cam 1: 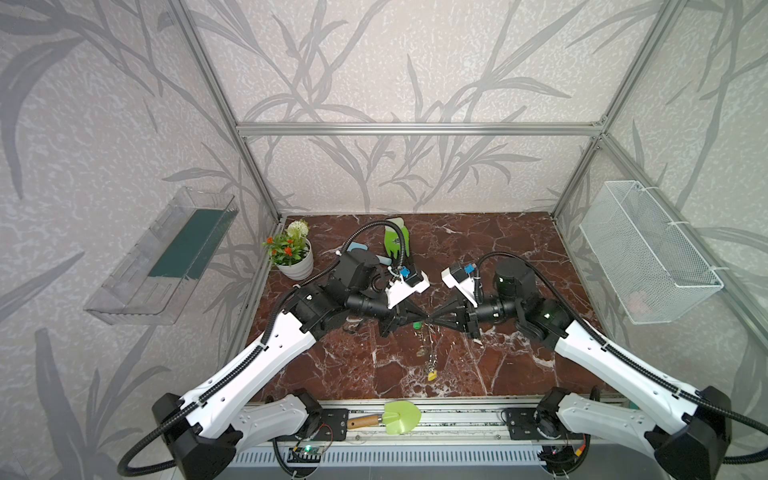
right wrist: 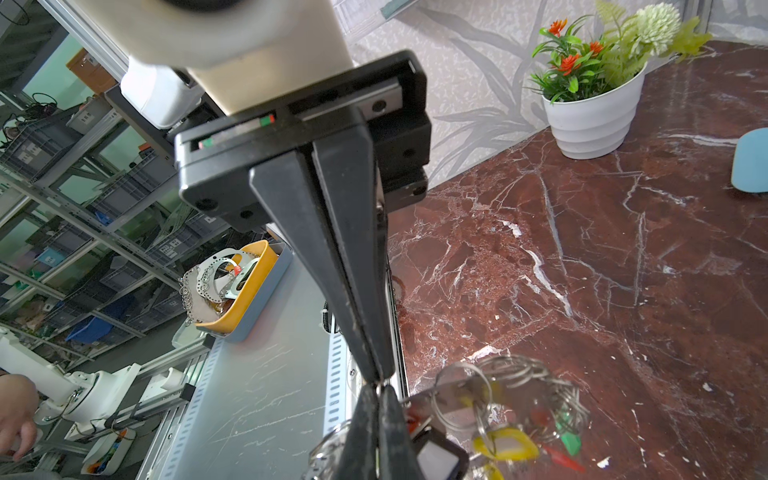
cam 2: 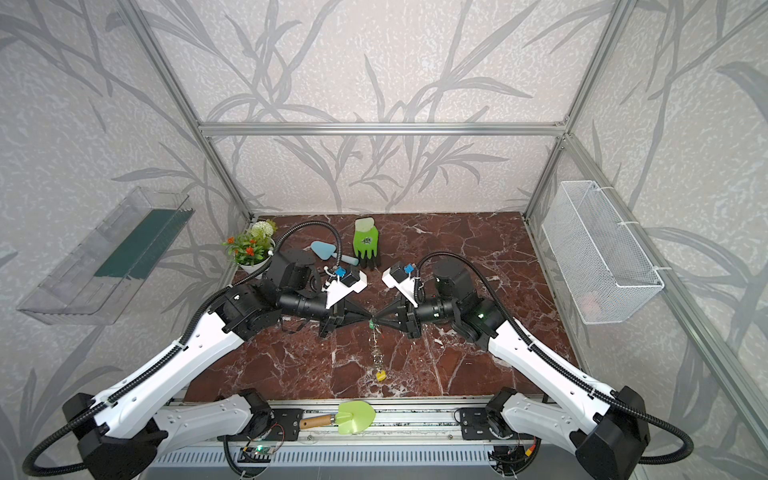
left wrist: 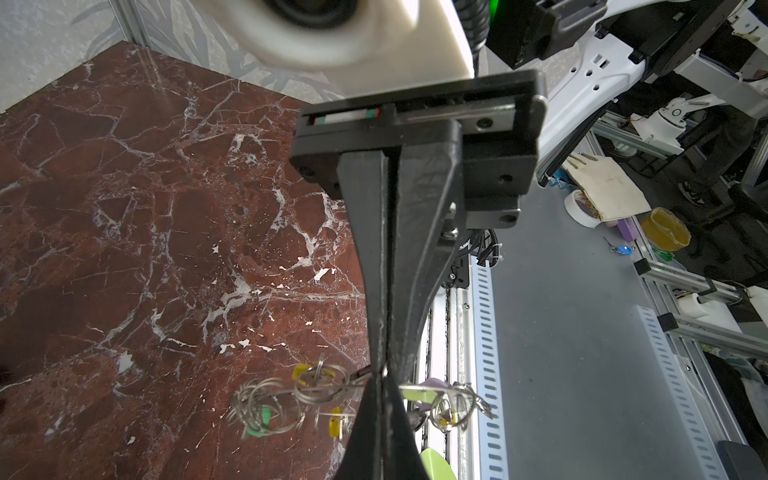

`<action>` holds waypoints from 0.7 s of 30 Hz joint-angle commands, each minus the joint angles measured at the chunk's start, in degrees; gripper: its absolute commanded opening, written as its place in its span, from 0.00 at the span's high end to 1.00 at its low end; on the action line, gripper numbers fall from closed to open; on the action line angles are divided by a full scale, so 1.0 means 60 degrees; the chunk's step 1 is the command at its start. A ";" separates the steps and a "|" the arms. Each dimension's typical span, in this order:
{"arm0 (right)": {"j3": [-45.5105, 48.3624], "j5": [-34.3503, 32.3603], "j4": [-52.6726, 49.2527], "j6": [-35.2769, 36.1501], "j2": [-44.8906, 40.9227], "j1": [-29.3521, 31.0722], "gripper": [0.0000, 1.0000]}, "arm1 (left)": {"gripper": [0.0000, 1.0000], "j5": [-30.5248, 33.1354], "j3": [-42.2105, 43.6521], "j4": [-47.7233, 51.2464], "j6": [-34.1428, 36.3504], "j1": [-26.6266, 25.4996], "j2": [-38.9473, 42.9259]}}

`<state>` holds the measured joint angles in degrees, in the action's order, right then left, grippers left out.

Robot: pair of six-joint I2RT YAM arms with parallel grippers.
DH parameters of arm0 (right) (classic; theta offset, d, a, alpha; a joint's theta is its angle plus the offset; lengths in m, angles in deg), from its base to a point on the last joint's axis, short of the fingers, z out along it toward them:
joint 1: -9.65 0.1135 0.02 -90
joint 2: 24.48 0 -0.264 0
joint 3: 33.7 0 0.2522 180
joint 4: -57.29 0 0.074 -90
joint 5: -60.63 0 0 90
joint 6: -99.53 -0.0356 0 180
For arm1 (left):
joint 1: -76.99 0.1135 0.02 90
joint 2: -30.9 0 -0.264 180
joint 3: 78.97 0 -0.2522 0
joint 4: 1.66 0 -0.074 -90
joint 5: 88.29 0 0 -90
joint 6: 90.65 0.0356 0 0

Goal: Put the keys on the keyring

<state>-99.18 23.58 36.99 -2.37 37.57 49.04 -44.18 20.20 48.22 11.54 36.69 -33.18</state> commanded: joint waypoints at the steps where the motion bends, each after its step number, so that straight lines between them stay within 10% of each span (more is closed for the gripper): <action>1: -0.0328 -0.0080 0.0791 0.0065 -0.0222 0.0026 1.00 | 0.84 -0.0724 -0.0175 0.0418 0.0339 -0.0111 -0.0125; 21: -0.0271 -0.0095 0.0897 -0.0009 -0.0238 0.0039 1.00 | 0.84 -0.0884 -0.0057 0.0277 0.0285 -0.0107 -0.0269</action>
<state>-99.18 23.14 38.47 -2.48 37.50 49.04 -46.06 20.13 49.94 12.19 36.50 -34.23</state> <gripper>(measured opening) 0.050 0.162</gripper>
